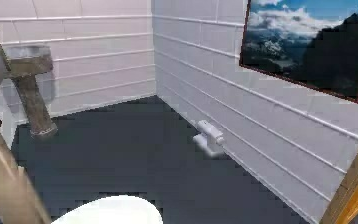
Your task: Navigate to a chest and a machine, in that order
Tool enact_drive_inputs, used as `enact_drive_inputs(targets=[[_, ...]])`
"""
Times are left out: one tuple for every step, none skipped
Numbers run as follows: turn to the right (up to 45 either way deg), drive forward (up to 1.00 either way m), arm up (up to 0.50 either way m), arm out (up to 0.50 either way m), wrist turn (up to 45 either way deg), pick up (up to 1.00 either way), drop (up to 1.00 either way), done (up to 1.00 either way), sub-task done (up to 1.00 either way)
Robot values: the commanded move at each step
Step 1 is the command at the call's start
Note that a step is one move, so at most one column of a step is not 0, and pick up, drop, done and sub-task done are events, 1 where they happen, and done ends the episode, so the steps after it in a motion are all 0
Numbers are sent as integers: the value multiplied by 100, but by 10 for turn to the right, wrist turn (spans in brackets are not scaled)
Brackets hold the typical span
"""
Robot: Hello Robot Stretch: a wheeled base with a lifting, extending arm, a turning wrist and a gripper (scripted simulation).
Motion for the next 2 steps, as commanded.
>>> enact_drive_inputs(targets=[[450,0,0,0,0,0,0,0,0],[450,0,0,0,0,0,0,0,0]])
